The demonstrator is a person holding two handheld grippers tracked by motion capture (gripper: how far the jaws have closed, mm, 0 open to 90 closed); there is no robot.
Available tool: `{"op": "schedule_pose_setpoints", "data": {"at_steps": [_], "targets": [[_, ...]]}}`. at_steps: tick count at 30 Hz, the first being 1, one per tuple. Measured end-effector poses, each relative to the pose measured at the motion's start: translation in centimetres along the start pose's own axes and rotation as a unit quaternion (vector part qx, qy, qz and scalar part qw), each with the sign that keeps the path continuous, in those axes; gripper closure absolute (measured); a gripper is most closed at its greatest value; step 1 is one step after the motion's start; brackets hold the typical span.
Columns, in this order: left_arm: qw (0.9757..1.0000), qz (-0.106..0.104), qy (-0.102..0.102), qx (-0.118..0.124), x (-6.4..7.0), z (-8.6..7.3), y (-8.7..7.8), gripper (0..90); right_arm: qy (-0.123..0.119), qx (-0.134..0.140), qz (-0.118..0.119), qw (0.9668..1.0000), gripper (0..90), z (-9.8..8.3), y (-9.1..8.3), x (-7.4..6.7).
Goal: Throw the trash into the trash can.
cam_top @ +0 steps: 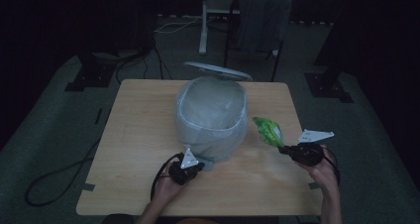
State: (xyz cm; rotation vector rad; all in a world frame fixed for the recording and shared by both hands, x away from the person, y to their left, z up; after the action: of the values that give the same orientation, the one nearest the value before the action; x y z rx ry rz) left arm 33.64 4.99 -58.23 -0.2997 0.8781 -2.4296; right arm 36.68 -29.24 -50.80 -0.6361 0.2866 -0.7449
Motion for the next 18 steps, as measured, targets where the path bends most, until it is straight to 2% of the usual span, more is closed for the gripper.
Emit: {"op": "schedule_pose_setpoints", "data": {"at_steps": [18], "targets": [[1.0000, -0.001, -0.002, 0.001, 0.0, 0.0, 0.0, 90.0, -0.015, 0.024, -0.010, 0.9995, 88.3, 2.1, -1.5, -0.1]]}}
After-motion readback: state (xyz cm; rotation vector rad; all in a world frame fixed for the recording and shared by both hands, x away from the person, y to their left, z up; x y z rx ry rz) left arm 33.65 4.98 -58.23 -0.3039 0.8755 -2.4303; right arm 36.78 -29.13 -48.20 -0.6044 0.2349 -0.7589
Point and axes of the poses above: each handheld gripper's, and its own axes: y roughly forward along the jaws, z roughly out of its top, x roughly to its right, the point moved 7 cm from there along y, roughly forward along the jaws, and after that the axes turned 4 degrees about -z, right-handed, at the moved point
